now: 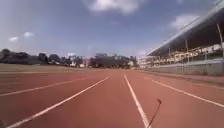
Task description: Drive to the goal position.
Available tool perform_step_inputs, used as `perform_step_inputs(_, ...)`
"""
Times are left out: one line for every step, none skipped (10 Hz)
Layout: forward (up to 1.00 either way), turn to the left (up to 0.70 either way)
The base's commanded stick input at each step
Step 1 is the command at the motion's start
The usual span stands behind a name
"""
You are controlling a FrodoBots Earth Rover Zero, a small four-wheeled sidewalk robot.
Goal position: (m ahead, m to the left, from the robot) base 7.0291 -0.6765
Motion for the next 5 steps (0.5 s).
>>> perform_step_inputs(0.70, -0.05)
perform_step_inputs(0.70, 0.00)
perform_step_inputs(0.70, 0.00)
perform_step_inputs(0.70, 0.00)
perform_step_inputs(0.70, 0.00)
